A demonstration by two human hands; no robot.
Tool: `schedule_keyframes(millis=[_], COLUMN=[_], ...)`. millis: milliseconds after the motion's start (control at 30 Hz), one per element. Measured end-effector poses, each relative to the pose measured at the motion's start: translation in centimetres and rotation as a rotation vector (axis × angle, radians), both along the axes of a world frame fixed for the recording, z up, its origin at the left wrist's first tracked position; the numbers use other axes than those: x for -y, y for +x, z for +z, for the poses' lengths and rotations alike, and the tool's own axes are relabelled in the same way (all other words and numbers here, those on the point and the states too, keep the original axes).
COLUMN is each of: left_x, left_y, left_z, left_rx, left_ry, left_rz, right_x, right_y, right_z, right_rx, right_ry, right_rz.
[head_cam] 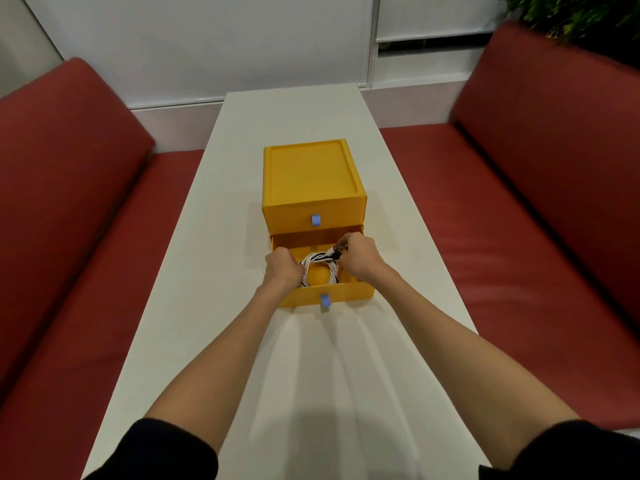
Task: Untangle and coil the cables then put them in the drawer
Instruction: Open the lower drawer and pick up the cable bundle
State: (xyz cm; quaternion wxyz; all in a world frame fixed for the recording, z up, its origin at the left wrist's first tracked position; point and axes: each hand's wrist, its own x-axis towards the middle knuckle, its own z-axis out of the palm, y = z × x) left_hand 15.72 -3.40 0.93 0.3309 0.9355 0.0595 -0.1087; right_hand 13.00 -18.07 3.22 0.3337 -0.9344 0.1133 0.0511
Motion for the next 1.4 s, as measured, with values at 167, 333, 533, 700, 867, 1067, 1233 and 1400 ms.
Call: schedule_keyframes(millis=[167, 333, 533, 700, 867, 1067, 1233, 1400], left_x=[-0.8, -3.0, -4.8, -2.7, -1.5, -0.9, 0.1, 0.8], left_y=[-0.3, -4.1, -8.3, -9.9, -8.0, -5.5, -1.8, 0.7], left_z=[1.1, 2.2, -1.8, -3.4, -4.0, -3.7, -2.7, -2.8], left_rx=[0.023, 0.319, 0.196, 0.14, 0.178, 0.18, 0.184, 0.207], left_ry=[0.021, -0.193, -0.408, -0.502, -0.496, -0.489, -0.46, -0.434], left_rz=[-0.024, -0.064, 0.083, 0.076, 0.173, 0.202, 0.231, 0.267], right_x=[1.2, 1.5, 0.7, 0.6, 1.2, 1.3, 1.4, 1.4], right_y=[0.9, 2.1, 4.4, 4.9, 5.2, 5.3, 5.3, 5.3], right_z=[1.5, 5.5, 5.4, 2.8, 2.1, 2.0, 1.9, 1.8], right_rx=[-0.032, 0.33, 0.341, 0.338, 0.38, 0.386, 0.393, 0.404], right_ry=[-0.097, -0.103, -0.46, -0.615, -0.637, -0.604, -0.594, -0.59], right_rz=[0.141, 0.16, 0.372, 0.362, 0.363, 0.365, 0.368, 0.363])
